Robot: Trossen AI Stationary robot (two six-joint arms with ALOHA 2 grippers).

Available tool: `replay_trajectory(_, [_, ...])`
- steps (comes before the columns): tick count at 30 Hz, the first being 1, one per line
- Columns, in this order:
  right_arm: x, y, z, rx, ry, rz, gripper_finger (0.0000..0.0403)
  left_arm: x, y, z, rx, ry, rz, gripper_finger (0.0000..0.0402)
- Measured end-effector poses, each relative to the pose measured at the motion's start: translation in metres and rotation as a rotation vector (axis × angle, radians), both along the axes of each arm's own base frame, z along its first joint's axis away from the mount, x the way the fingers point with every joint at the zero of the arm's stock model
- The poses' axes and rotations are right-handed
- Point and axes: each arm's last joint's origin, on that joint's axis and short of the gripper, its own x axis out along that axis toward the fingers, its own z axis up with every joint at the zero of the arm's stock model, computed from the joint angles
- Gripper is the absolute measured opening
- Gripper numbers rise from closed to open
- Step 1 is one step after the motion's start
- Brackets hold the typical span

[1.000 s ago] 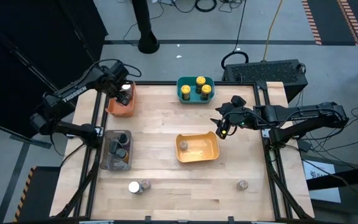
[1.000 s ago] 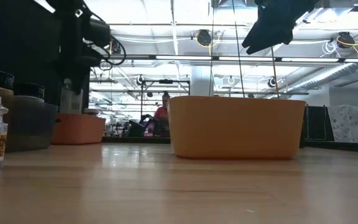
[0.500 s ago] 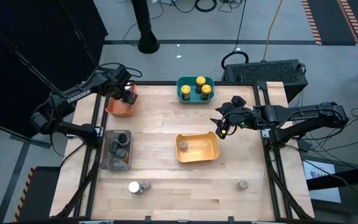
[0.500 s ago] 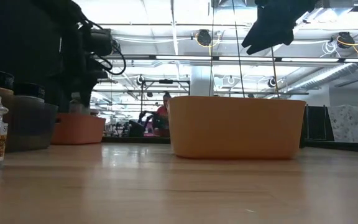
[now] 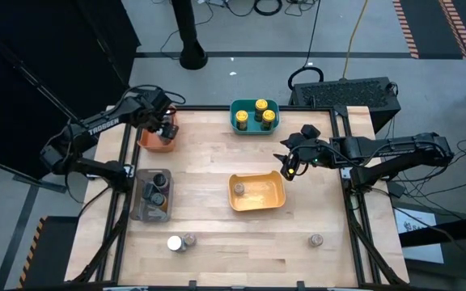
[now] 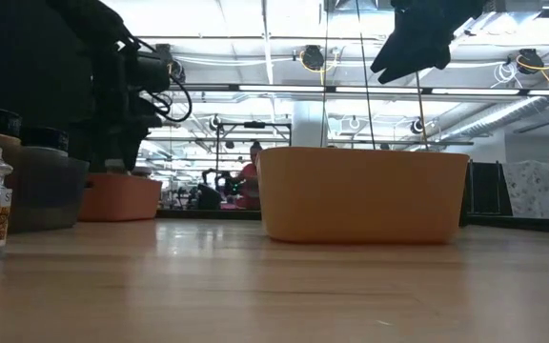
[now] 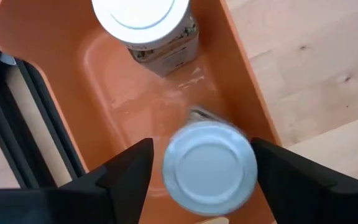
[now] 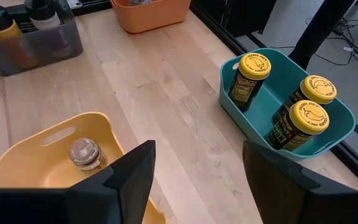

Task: Sort spices by type
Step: Put the top white spice bottle into the orange bin

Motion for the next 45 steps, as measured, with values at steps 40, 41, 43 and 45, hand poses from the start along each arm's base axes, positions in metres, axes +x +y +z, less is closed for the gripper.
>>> replay_trajectory(40, [0.003,0.000,0.004,0.020,-0.064,-0.014,0.0226,-0.004,-0.001,0.036,0.156,0.155,-0.350,0.0155])
replay_trajectory(41, [0.003,0.000,0.004,0.018,-0.065,-0.012,0.0226,-0.004,-0.001,0.035,0.147,0.165,-0.363,0.0126])
replay_trajectory(43, [0.004,0.000,0.004,0.018,-0.068,-0.012,0.0226,-0.003,0.000,0.033,0.140,0.174,-0.379,0.0062])
replay_trajectory(45, [0.003,0.000,0.004,0.018,-0.068,-0.013,0.0226,-0.002,0.001,0.030,0.127,0.184,-0.389,0.0017])
